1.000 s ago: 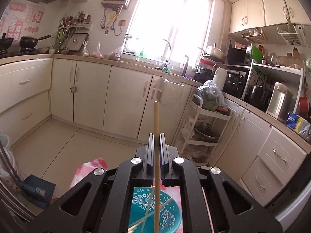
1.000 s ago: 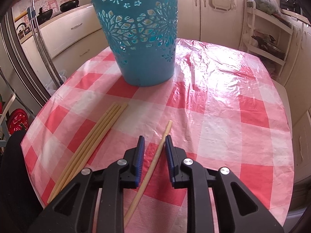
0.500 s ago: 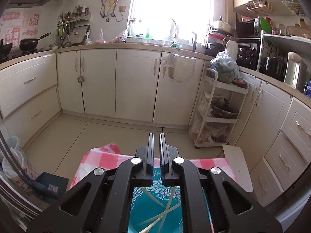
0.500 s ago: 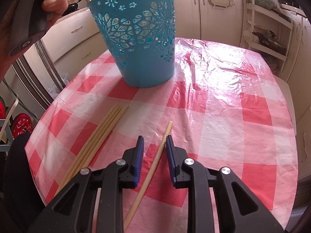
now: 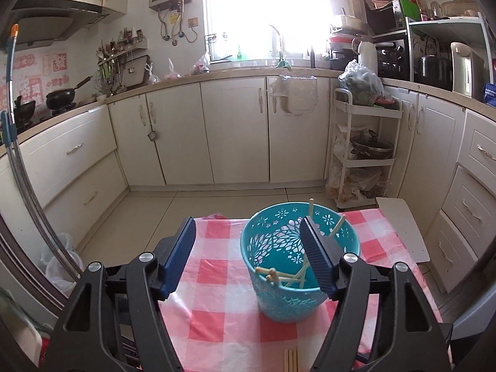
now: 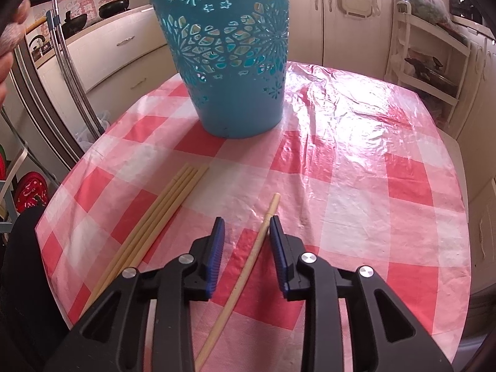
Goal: Organize utensils
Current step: 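Carry the chopstick over the blue basket with the left tool and open it, then close the right tool on the loose wooden chopstick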
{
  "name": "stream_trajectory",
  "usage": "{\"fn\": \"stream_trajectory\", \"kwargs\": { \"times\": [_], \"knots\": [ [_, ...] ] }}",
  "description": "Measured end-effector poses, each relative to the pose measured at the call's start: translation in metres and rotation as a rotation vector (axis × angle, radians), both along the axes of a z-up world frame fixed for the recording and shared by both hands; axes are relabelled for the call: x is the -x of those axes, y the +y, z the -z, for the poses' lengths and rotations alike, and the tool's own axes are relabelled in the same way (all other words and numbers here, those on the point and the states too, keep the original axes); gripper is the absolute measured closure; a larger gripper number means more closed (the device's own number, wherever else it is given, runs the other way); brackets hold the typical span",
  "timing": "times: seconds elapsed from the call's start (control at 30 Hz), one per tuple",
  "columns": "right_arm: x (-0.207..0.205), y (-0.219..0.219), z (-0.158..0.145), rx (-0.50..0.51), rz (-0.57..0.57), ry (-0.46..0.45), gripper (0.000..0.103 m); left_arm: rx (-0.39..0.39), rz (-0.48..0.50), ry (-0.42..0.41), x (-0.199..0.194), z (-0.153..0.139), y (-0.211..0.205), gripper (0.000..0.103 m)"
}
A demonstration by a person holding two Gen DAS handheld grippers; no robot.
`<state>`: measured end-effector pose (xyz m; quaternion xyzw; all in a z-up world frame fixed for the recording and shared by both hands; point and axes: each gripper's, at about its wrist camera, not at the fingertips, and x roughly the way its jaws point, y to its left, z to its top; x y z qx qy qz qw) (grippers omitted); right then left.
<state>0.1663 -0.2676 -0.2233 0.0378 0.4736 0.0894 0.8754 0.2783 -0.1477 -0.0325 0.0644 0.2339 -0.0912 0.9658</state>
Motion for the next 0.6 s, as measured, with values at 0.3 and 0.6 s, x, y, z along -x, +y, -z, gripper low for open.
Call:
{"fn": "stream_trajectory", "kwargs": {
  "times": [0.3,0.6],
  "knots": [
    [0.017,0.017,-0.001,0.073,0.013,-0.008,0.054,-0.015,-0.016,0.002,0.039,-0.004,0.033,0.024],
    [0.029,0.026,-0.003,0.112,0.040,-0.005,0.057,0.005,-0.045,0.088,0.043,0.018,0.058,0.021]
  ]
}}
